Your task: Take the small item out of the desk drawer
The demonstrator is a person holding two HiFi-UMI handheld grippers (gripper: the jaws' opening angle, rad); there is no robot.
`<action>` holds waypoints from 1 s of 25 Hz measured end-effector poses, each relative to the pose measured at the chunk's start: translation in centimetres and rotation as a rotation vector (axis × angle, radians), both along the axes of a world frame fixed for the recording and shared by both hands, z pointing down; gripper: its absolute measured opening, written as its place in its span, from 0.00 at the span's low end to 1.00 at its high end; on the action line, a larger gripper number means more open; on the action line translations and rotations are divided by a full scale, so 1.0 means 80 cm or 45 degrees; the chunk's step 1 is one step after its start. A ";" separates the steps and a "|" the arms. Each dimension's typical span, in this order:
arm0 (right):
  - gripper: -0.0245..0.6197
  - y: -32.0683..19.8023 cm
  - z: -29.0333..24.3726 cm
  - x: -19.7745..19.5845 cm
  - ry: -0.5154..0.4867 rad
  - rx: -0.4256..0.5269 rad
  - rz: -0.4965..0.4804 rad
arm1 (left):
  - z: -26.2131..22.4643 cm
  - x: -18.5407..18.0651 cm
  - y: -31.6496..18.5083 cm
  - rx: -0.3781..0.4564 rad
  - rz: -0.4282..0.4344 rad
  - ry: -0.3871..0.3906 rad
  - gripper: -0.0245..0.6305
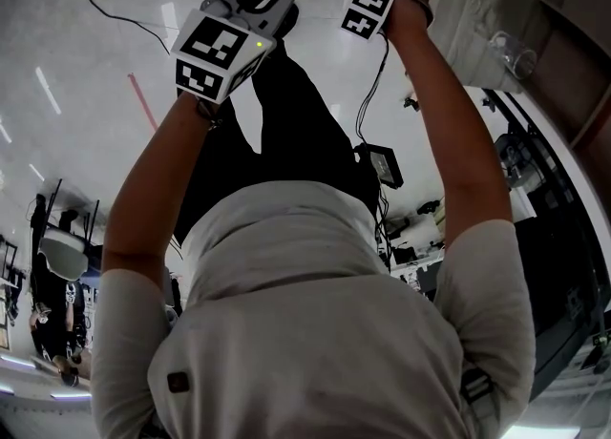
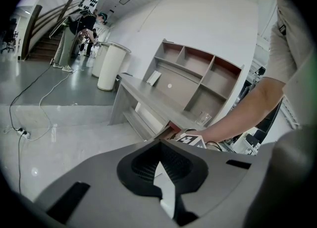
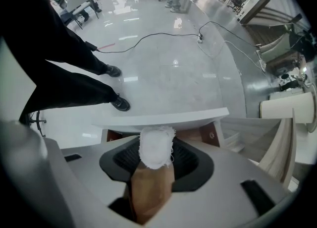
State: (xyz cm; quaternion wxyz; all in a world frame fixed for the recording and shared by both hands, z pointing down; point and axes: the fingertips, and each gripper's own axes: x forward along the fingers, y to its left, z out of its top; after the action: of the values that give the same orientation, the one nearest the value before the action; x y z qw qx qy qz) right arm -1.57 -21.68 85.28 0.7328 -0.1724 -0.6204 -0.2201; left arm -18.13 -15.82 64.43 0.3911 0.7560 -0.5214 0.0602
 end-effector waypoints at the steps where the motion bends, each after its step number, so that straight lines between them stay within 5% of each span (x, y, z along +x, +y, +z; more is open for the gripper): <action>1: 0.32 0.002 -0.002 0.006 0.012 -0.008 0.005 | 0.002 0.003 0.001 -0.009 0.001 0.017 0.06; 13: 0.32 0.005 -0.087 0.021 -0.258 0.095 0.143 | -0.071 0.057 0.022 0.101 0.022 -0.142 0.06; 25: 0.32 -0.003 -0.224 0.076 -0.597 0.147 0.463 | -0.154 0.144 0.021 0.200 0.130 -0.221 0.06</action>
State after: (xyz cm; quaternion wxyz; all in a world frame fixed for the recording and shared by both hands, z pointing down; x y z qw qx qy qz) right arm 4.54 -21.92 67.37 0.6056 0.0388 -0.7797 -0.1540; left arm -6.60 -14.12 52.09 0.2803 0.8019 -0.5172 0.1043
